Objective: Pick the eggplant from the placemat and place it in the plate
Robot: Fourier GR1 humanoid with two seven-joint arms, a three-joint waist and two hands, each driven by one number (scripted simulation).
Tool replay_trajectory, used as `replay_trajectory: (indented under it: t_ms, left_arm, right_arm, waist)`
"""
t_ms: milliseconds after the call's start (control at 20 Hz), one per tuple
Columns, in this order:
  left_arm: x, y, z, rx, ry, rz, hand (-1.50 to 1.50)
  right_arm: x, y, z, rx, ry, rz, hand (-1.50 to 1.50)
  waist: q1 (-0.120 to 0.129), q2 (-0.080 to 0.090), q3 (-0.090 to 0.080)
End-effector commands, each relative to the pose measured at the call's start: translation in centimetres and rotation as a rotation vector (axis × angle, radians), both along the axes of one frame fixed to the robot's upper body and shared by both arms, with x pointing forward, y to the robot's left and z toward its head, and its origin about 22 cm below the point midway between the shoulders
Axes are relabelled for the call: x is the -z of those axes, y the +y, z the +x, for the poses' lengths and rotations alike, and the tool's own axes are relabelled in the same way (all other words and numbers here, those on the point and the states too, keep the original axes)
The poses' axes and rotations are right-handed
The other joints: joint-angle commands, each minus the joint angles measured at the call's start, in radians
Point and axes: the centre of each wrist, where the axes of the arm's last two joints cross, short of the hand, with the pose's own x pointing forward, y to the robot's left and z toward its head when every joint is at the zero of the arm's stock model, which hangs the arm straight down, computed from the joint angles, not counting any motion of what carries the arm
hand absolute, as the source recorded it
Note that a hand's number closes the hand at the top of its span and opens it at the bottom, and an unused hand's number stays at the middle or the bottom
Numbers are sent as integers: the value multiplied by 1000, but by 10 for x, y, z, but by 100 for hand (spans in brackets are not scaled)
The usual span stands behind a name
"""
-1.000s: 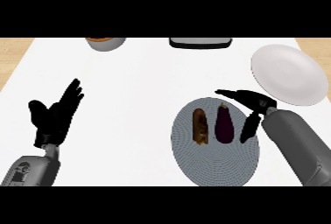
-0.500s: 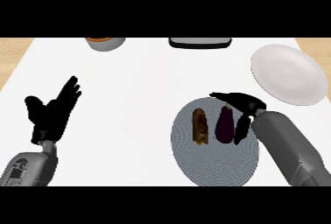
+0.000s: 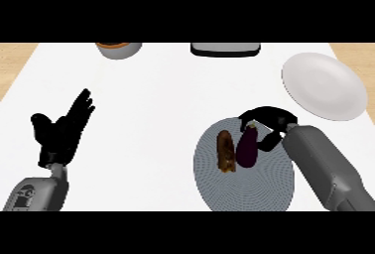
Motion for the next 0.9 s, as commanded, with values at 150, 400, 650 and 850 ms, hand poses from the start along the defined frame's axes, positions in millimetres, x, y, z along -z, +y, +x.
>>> replay_trajectory:
  t_ms: [150, 400, 650, 850]
  left_arm:
    - [-4, 9, 1, -2, 0, 9, 0]
    - [8, 7, -3, -8, 2, -7, 0]
    - [7, 3, -6, 47, 13, 11, 0]
    - [-5, -7, 4, 38, -29, 1, 0]
  right_arm:
    - [24, 16, -8, -54, 39, 78, 150]
    - [11, 3, -10, -8, -72, 116, 150]
    - [-28, 57, 31, 475, -283, 135, 150]
    - [-55, 68, 46, 629, -539, 64, 150]
  waist:
    - [10, 15, 12]
    - [-2, 12, 11]
    - [40, 27, 12]
    - [42, 26, 12]
